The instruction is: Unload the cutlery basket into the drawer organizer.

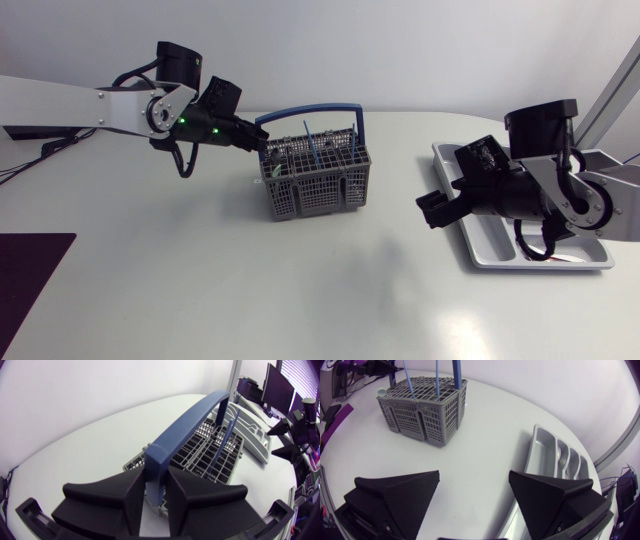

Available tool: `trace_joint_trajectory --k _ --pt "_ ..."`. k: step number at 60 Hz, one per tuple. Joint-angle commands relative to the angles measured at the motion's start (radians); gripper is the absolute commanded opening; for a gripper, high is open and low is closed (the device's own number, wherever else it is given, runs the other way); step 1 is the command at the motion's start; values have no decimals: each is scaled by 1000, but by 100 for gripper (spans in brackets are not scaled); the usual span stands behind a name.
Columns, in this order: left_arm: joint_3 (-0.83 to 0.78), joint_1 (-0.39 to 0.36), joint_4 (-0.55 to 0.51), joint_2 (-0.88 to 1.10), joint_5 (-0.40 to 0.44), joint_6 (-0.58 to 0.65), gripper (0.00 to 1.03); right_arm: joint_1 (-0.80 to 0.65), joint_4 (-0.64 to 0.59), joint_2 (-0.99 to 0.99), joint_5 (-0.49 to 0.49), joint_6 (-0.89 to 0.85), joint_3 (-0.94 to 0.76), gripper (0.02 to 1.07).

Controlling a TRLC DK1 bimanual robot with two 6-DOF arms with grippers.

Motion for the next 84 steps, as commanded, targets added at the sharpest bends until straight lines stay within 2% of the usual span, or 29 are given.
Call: trace_joint_trajectory --k 1,11,21,24,27,31,36,45,51,64,67,71,76,81,84 --pt "-111 -8 -57 -68 35 -15 4 13 2 -14 11 -11 7 102" --pt "-278 -16 -63 -229 35 19 4 24 4 -18 12 -4 1 102" --pt "-375 -27 -54 -300 35 39 5 42 10 -25 14 -1 -10 102" --pt "-389 -39 -52 -306 35 48 11 52 11 -23 19 2 -10 102" --pt "-399 -44 -52 -310 34 53 29 59 11 -23 23 5 -8 102" --pt "-409 -51 -49 -327 34 53 38 68 11 -20 23 5 -2 102" --pt "-424 -57 -43 -360 32 54 65 71 10 -18 22 2 0 102" --pt "-461 -62 -11 -445 34 50 69 71 5 -12 19 2 3 102" --pt "-467 -56 -37 -502 32 48 69 71 1 -9 19 4 4 102" --pt "-498 1 -198 -689 34 87 67 71 -5 11 17 4 18 102" --pt "-505 36 -216 -712 34 87 60 71 -15 21 14 4 30 101" --pt "-507 81 -271 -711 35 131 56 73 -18 40 9 15 44 98" --pt "-536 153 -273 -669 49 174 37 94 -18 67 8 24 60 97" --pt "-542 208 -273 -594 113 188 23 116 -18 90 2 33 73 89" --pt "-534 216 -256 -528 129 191 13 127 -13 110 -15 42 86 76"
